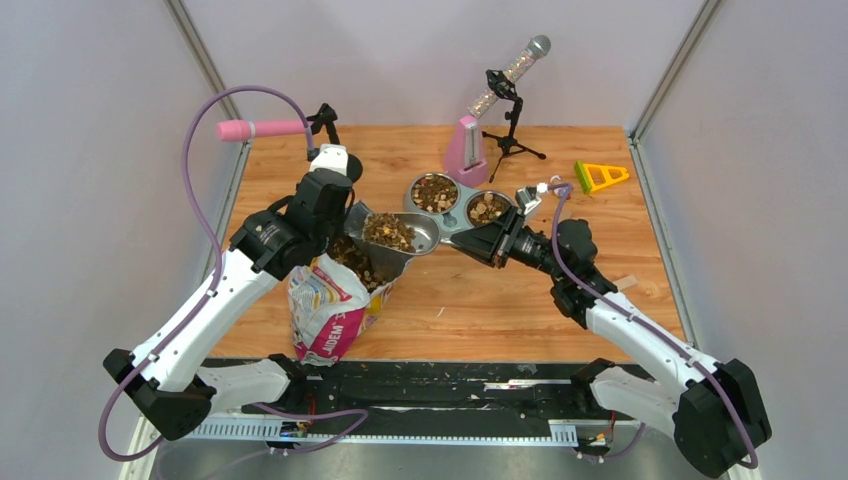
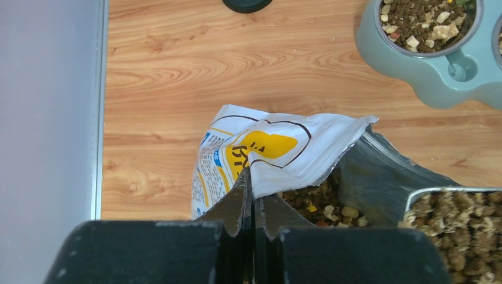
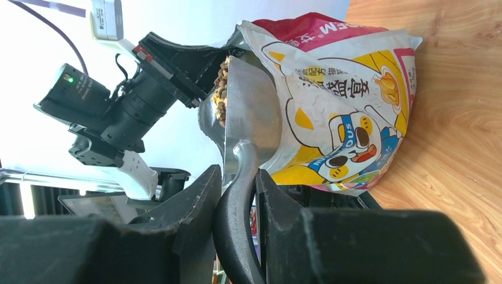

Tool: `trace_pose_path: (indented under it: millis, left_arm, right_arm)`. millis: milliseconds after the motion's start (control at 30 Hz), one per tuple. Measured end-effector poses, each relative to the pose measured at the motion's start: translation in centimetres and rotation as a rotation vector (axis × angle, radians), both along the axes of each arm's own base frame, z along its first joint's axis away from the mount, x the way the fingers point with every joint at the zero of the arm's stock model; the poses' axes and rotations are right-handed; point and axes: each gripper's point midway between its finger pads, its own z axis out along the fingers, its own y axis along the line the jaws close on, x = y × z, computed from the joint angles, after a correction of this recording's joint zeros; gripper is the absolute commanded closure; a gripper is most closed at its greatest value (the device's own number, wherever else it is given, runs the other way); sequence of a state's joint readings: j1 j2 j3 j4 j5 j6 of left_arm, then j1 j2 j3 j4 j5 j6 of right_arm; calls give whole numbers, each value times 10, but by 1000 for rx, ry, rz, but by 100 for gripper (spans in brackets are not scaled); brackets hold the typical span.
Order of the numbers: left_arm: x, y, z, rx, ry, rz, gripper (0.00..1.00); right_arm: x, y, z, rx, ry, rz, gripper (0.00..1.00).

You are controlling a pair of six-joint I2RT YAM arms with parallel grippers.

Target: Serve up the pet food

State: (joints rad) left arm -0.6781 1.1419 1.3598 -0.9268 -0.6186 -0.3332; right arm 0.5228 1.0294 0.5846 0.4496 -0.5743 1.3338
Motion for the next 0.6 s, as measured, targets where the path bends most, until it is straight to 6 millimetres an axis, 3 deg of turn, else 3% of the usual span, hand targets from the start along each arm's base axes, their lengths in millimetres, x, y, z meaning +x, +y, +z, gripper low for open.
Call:
trace_pose_path:
  millis: [267,600]
  left_arm:
    - [0,0,0,1,0,1,100]
    - [0,1,0,2,-2,3,100]
  right_arm:
    - [11,-21,9,11,-23,-49,100]
    - [26,-62,27,30,-64,-173,100]
